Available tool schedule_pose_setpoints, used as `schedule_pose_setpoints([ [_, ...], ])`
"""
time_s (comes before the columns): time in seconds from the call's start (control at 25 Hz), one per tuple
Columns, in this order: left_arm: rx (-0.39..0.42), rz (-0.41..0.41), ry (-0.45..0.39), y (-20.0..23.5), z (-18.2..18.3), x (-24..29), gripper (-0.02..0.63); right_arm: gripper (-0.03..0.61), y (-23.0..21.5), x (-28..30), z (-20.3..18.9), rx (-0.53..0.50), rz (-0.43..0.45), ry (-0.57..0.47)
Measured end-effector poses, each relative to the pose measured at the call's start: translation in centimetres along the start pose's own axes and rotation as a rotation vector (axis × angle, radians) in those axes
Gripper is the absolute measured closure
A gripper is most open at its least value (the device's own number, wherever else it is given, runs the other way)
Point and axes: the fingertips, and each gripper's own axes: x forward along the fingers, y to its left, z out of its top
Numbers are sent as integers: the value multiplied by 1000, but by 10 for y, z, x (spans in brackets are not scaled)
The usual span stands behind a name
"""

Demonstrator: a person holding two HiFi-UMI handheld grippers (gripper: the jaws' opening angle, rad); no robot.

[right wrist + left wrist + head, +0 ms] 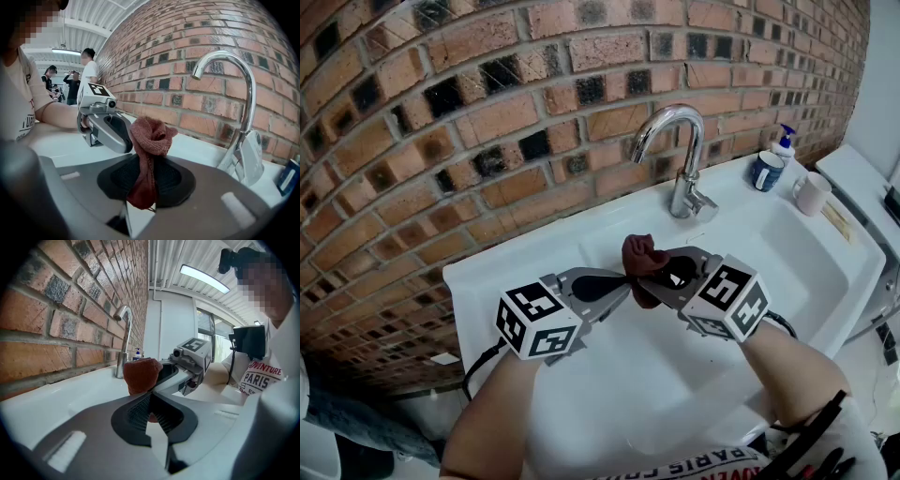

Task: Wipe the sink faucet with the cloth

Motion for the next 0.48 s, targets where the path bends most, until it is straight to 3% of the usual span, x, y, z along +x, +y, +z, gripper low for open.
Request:
schedule_pose_setpoints([
  [0.48,-6,-2,7,-3,-2,0,614,492,-12,-12,25,-14,-54,-54],
])
